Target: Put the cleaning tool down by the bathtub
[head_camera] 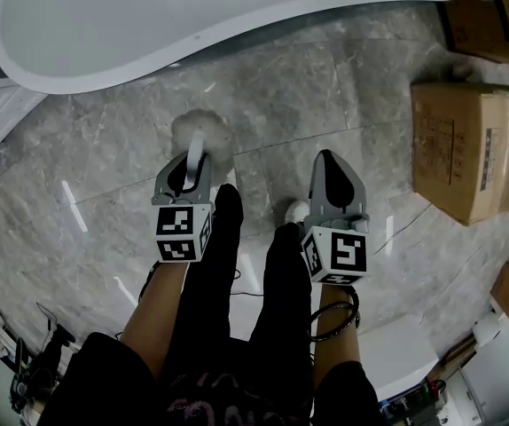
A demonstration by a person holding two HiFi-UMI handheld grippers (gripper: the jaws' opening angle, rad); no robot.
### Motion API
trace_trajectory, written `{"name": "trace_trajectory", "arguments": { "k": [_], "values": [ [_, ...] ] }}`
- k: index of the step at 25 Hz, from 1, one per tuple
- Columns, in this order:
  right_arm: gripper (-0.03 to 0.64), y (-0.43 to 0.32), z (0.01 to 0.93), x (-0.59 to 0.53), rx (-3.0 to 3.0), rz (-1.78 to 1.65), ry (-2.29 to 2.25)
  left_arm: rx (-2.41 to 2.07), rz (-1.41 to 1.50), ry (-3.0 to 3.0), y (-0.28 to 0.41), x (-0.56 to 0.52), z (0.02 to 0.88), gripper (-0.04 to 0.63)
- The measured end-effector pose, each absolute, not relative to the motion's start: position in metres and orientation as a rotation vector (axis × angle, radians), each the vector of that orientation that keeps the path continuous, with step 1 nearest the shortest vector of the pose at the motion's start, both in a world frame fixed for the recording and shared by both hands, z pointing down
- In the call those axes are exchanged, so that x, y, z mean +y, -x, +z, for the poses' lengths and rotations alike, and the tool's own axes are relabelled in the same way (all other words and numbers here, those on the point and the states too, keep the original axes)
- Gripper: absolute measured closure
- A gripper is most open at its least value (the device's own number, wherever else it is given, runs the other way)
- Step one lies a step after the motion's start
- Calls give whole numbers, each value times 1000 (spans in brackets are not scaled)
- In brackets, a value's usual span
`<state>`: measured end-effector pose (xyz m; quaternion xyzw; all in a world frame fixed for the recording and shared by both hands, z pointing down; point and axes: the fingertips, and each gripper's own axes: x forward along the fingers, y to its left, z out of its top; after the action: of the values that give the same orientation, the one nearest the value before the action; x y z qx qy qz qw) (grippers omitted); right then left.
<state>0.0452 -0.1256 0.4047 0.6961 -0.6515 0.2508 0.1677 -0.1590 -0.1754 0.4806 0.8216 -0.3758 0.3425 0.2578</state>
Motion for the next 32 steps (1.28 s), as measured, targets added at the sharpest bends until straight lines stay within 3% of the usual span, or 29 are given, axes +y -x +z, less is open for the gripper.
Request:
{"name": "trace_trajectory", "arguments": {
  "k": [32],
  "values": [
    [600,-109,613,-112,-1959,864,-1839,-1140,1023,-2227,95,-168,639,508]
  ]
}}
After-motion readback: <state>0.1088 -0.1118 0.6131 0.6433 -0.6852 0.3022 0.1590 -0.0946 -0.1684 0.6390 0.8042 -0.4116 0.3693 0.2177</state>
